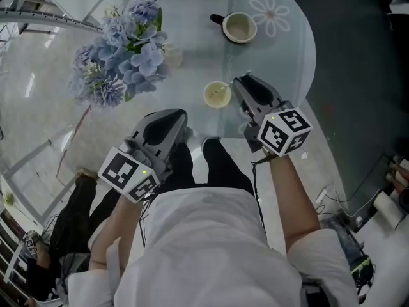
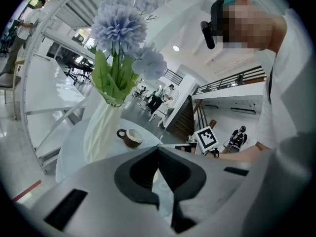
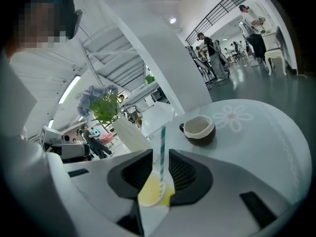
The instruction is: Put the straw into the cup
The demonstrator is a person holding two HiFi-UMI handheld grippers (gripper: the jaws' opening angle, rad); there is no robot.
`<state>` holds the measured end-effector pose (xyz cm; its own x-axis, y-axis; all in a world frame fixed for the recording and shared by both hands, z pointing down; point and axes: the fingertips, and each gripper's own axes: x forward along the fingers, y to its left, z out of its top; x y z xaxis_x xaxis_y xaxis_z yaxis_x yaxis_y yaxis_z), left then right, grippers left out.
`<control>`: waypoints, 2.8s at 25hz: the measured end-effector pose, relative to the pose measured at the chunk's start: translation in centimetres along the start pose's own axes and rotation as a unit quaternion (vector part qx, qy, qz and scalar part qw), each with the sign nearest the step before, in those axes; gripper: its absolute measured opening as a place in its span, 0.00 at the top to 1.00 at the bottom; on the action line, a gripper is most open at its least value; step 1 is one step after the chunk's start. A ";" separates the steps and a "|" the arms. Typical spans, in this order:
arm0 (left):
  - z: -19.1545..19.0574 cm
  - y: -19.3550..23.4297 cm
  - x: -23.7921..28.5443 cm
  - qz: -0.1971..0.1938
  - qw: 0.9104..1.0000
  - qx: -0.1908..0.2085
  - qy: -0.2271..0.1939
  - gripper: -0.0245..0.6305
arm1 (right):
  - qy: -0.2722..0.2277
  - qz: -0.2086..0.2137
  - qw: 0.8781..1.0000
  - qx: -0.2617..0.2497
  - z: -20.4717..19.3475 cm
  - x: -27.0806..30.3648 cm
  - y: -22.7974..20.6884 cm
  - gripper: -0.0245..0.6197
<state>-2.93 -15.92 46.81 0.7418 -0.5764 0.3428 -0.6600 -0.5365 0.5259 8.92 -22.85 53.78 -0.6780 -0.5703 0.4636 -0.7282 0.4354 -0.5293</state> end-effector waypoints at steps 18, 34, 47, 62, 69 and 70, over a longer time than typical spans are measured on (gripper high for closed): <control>5.0 -4.3 -1.6 -0.028 0.998 0.049 -0.033 0.93 | -0.040 -0.025 0.999 -0.018 3.8 -5.4 2.7 0.77; 8.4 -7.6 -4.7 -0.041 0.993 0.092 -0.064 0.93 | -0.083 -0.029 0.995 -0.045 6.0 -9.8 6.9 0.86; 9.5 -9.4 -7.6 -0.052 0.989 0.112 -0.081 0.93 | -0.115 -0.038 0.990 -0.069 6.7 -12.7 10.8 0.89; 9.0 -10.3 -10.5 -0.063 0.988 0.116 -0.085 0.93 | -0.127 -0.040 0.988 -0.082 5.6 -14.2 15.0 0.91; 8.3 -10.1 -11.3 -0.065 0.988 0.115 -0.079 0.93 | -0.128 -0.037 0.986 -0.095 5.3 -14.4 16.7 0.92; 8.2 -10.1 -11.4 -0.065 0.988 0.115 -0.079 0.93 | -0.129 -0.037 0.986 -0.097 5.2 -14.4 16.9 0.92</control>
<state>-5.71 -9.03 31.22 0.8067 -0.5719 0.1492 -0.5829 -0.7282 0.3605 6.92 -10.93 34.48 -0.5931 -0.7523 0.2870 -0.7967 0.4967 -0.3443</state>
